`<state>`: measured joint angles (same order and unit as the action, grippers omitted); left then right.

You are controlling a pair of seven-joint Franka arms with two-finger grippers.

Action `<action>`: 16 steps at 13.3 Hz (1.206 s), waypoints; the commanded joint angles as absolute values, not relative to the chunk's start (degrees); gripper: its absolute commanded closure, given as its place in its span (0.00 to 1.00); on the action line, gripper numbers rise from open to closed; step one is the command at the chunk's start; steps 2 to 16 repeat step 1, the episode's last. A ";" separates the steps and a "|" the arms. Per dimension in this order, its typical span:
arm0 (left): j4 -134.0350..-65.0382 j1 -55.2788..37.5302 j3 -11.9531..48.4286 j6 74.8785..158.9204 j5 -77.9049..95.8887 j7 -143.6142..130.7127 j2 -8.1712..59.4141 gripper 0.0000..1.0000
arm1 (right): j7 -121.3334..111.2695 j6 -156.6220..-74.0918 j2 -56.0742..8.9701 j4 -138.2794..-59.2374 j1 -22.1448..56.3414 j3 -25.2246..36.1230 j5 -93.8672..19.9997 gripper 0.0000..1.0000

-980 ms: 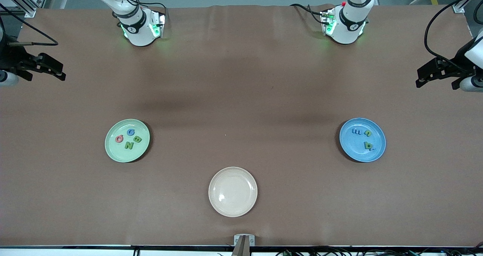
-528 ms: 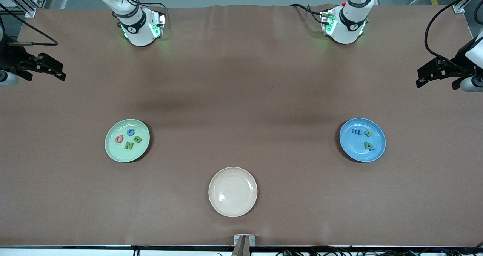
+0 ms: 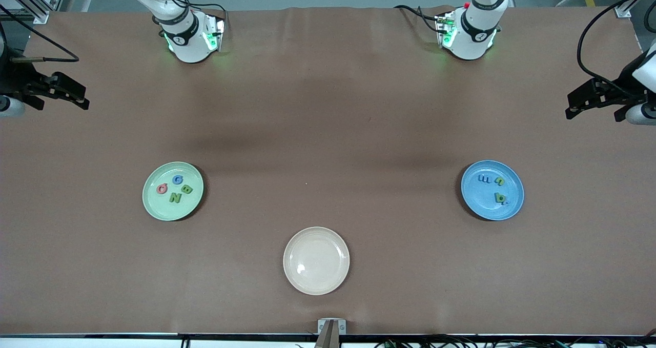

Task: Sort upper and lower case letters into plates

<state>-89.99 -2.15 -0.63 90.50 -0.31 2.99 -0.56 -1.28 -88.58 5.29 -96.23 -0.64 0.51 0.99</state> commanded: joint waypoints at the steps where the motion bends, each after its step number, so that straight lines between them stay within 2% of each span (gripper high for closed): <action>1: -89.12 -1.93 -0.62 89.21 -0.35 3.96 -0.88 0.00 | -1.93 -88.95 6.59 -97.56 -1.32 0.00 1.14 0.00; 16: -89.12 -1.93 -0.62 89.21 -0.35 3.96 -0.88 0.00 | -1.93 -88.95 6.59 -97.56 -1.32 0.00 1.14 0.00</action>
